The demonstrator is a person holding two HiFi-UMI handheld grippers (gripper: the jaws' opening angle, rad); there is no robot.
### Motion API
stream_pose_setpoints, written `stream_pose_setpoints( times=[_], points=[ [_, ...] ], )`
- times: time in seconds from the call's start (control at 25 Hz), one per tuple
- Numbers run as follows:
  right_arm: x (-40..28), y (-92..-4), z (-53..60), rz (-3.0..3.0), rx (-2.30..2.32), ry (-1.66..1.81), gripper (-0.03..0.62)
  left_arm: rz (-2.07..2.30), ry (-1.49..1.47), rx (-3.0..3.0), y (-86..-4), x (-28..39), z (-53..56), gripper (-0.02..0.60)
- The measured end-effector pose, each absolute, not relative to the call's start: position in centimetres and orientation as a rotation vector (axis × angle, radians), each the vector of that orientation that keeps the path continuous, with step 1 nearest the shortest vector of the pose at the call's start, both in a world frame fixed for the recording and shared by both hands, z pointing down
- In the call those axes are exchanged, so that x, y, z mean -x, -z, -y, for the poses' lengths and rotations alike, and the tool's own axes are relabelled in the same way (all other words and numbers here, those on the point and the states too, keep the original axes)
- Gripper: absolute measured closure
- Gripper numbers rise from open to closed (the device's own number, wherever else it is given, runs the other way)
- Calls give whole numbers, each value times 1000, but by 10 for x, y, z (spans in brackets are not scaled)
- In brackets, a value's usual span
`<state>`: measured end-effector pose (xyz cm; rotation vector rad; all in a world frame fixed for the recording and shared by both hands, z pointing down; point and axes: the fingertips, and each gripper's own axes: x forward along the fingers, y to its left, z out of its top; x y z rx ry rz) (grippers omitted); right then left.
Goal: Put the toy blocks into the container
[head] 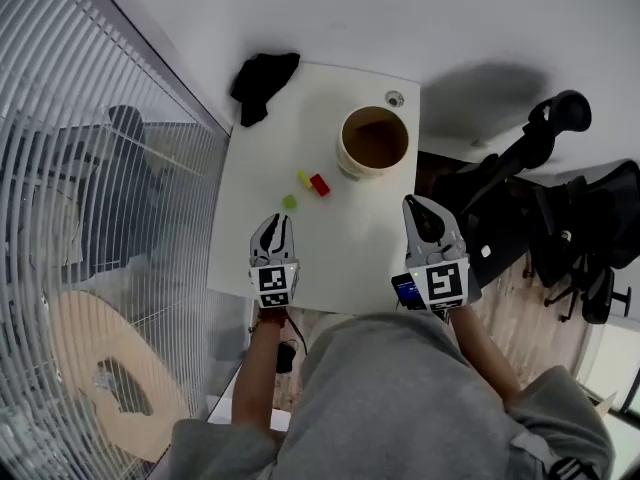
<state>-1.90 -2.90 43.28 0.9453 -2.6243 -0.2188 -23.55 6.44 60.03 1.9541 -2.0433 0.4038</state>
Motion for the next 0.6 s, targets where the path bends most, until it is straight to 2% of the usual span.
stream_pose_setpoints(
  times=[0.28,0.6],
  points=[
    [-24,-433,29,2542,-1082,207,583,1914,-532,-1888,-670,242,-53,466],
    [-50,-431,33,2499,-1152,183,583,1816,-653,-1809,-717,246,-39,422]
  ],
)
